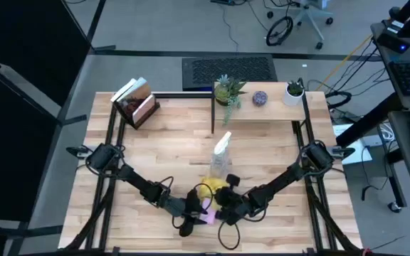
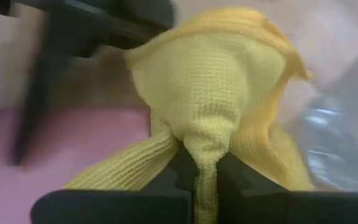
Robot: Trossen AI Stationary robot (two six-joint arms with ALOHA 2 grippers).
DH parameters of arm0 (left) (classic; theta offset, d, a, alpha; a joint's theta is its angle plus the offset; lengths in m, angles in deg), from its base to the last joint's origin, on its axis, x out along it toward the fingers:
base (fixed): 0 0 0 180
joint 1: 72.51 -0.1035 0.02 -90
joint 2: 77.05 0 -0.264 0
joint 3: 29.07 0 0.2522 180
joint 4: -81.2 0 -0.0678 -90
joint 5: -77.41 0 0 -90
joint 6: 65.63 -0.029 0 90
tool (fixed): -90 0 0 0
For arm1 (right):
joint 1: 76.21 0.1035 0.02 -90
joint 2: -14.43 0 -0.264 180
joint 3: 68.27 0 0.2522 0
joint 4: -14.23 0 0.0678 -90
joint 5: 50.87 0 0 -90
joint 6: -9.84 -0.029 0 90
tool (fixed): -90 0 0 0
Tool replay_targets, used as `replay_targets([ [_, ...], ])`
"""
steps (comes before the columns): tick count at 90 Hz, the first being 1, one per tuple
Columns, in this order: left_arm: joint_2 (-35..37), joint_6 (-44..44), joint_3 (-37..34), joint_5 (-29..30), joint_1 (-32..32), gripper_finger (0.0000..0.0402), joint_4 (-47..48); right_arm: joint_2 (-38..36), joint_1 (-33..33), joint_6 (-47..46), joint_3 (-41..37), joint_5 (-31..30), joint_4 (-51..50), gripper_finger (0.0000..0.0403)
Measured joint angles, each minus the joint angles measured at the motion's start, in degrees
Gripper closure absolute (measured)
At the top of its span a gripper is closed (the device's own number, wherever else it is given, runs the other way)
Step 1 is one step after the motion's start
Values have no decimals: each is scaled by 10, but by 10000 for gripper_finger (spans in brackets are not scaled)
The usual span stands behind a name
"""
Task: Apply microfiber cloth
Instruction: Wipe the back of the cellphone using the microfiber cloth
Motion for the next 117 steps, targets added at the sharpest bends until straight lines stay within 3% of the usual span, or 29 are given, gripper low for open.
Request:
replay_targets([
  [21, 0, 0, 0, 0, 0, 220, -1, -52, 25, 4, -7, 22, -48, 399],
  [35, 0, -1, 0, 0, 0, 220, -1, -88, 53, 1, -4, 23, 20, 399],
  [49, 0, 0, 0, -1, -3, 220, -1, -59, 60, 24, -4, 53, 113, 399],
  [63, 0, 0, -1, -1, -4, 220, -5, -7, 47, 8, -4, 69, 119, 399],
  [76, -1, 0, -1, -1, -4, 220, -9, -2, 38, -7, 3, 57, 60, 399],
  [92, -1, 0, -1, -1, -4, 220, -9, -29, 29, 23, -2, -7, -67, 399],
  [107, 1, 0, -1, -1, -4, 220, -21, -91, 45, 41, -6, 26, -99, 399],
  [117, 21, -10, -1, -2, -4, 220, -11, -145, 65, 22, -2, 79, -143, 399],
])
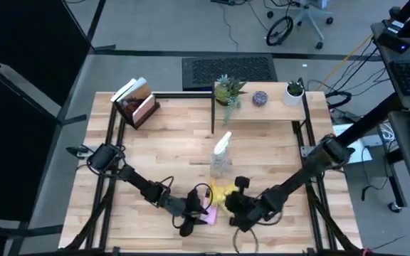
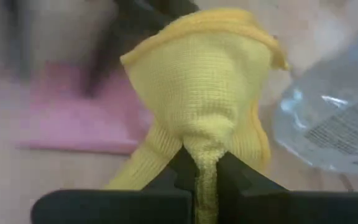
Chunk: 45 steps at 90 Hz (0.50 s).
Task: Apply microfiber cloth
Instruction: Wipe the back of the cellphone using the microfiber cloth
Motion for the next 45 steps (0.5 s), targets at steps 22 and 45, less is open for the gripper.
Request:
replay_targets([
  [22, 69, -2, 0, 23, 0, 220, 49, -86, 52, -155, 0, 120, -185, 399],
  [45, 104, 0, 0, 36, 0, 220, 123, -105, 92, -313, -1, 207, -334, 371],
])
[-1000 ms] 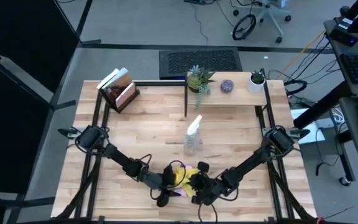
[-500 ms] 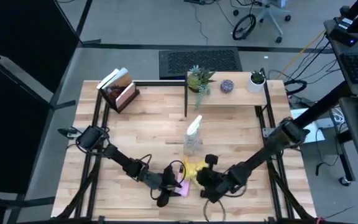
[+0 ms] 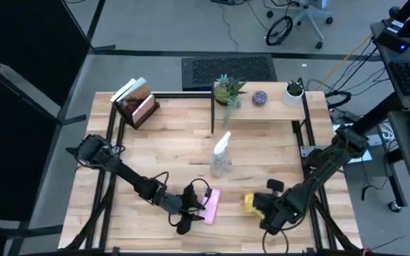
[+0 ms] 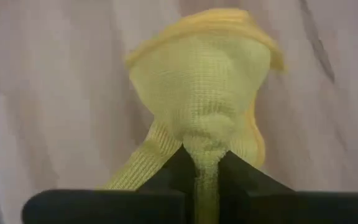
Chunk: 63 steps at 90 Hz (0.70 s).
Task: Apply microfiber cloth
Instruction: Wipe the back of the cellphone using the microfiber cloth, then wipe the front of the cellphone using the microfiber cloth
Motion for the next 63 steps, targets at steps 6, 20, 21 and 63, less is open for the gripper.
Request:
replay_targets([
  [6, 0, 0, 0, 0, 0, 220, 9, -1, 15, -22, 0, -1, -1, 360],
  [20, 0, 16, 0, 2, -4, 220, 22, -1, 40, -76, 0, 4, -10, 314],
  [21, 0, 16, 0, 2, -4, 220, 23, 0, 41, -81, 0, 6, -13, 309],
  [63, 0, 102, 1, -1, -11, 220, 62, -16, 65, -162, 0, -41, 52, 145],
])
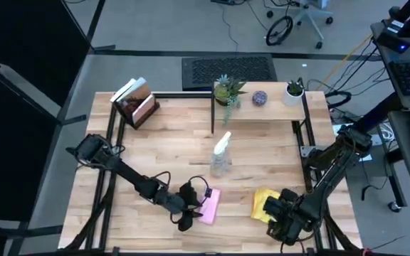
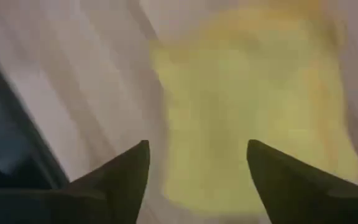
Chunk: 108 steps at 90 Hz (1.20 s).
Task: Apply microfiber cloth
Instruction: Wipe the front of the cellphone using the microfiber cloth
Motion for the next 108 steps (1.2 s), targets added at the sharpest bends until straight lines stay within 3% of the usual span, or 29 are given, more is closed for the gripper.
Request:
replay_targets([
  [14, 0, 89, 0, 0, -8, 220, 0, 24, -3, 84, 0, -228, 95, 143],
  [24, 0, 168, 0, 1, -19, 220, 0, 68, -15, 166, 1, -304, 163, 144],
  [44, -4, 243, 1, -3, -41, 220, 2, 185, -61, 299, 1, -300, 314, 144],
  [56, -9, 279, 2, -14, -44, 220, 50, 228, -88, 353, 1, -272, 395, 144],
  [92, -9, 288, 2, -19, -44, 220, 62, 265, -152, 371, 2, -240, 438, 144],
  [108, -27, 279, -1, -30, -46, 219, 13, 275, -155, 423, 0, -247, 494, 145],
])
